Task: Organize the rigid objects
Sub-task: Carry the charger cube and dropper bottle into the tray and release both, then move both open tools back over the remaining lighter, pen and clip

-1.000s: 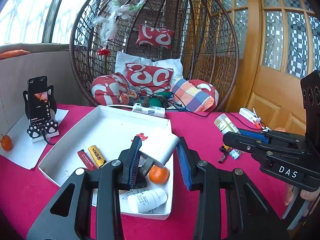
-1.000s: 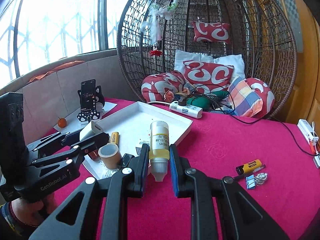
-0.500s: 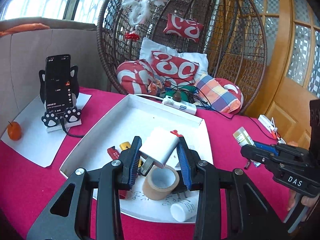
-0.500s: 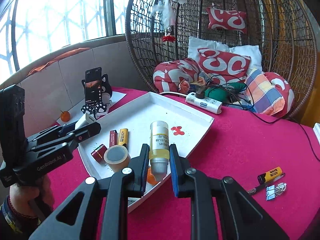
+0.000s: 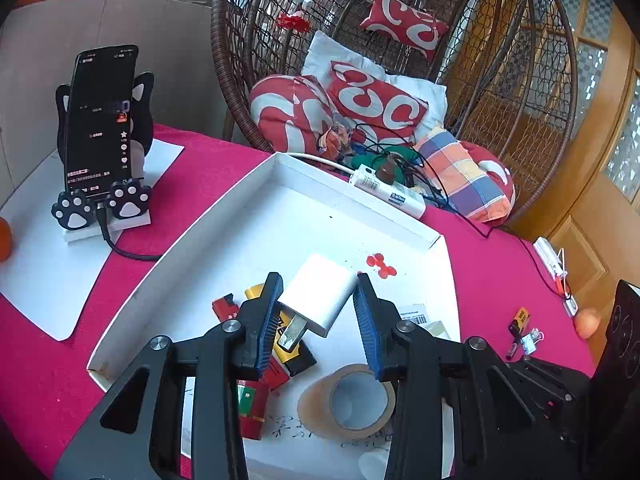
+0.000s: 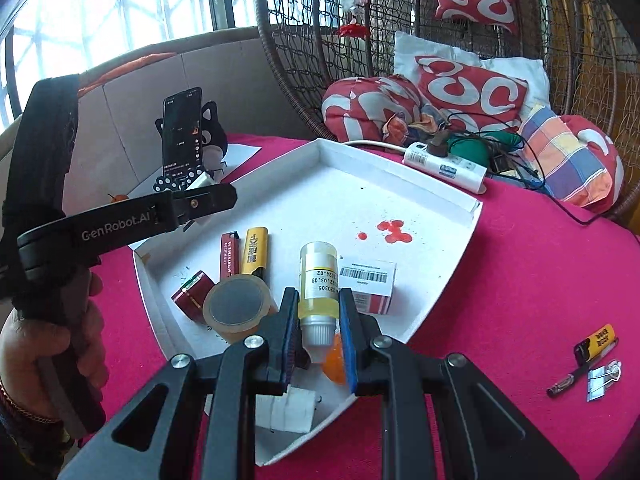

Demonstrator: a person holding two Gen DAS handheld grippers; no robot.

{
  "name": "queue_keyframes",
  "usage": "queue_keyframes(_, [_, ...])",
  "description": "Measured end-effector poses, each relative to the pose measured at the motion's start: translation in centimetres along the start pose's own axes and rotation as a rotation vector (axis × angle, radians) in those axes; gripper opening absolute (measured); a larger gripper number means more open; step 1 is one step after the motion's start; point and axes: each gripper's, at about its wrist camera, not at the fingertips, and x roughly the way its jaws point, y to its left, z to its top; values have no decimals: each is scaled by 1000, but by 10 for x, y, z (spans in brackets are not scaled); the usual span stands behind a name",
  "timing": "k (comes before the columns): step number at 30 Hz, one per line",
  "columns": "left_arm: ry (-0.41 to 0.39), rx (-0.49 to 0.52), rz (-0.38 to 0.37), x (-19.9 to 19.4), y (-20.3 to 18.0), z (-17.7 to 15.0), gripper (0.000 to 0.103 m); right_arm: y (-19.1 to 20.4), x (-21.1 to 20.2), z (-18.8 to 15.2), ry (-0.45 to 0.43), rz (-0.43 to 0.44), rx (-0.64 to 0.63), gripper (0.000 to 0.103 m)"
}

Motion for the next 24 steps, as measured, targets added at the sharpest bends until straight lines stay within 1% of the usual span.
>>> queue_keyframes(1, [7,3,-1,3,0,1,36,2,5,0,5,3,3,19])
queue_keyframes(3, [17,7,24,6,-1,3,38,4,13,-1,12,0,10,19])
queue_keyframes(4, [12,8,33,5,-1,4,44,4,15,-2,17,5,15,20])
queue_keyframes(5, [-2,4,40,3,0,4,63,4,15,-4,20,11,21,24])
queue_keyframes(6, [-21,-3,50,-1,2,4,77,4,13,-6,12,10,22,30])
queue_keyframes(7, [-40,-10,66,-4,4,3,95,5,11,-7,2,0,16,55])
queue_keyframes(8, [-57,-18,86,-8,6,3,103,5,7,-9,-13,-16,12,86])
queue_keyframes(9, [-72,-27,100,-12,8,1,103,5,2,-11,-37,-33,11,94])
queue_keyframes(10, [-79,-38,117,-15,9,0,103,4,-4,-12,-63,-44,10,98])
queue_keyframes(12, [-95,-56,143,-21,9,-4,103,4,-15,-15,-99,-56,12,103])
queue_keyframes(16, [-119,-67,160,-32,2,-15,103,0,-33,-22,-146,-82,30,103])
queue_keyframes(24, [-128,-6,165,-43,-21,-19,103,-9,-44,-32,-151,-89,63,103])
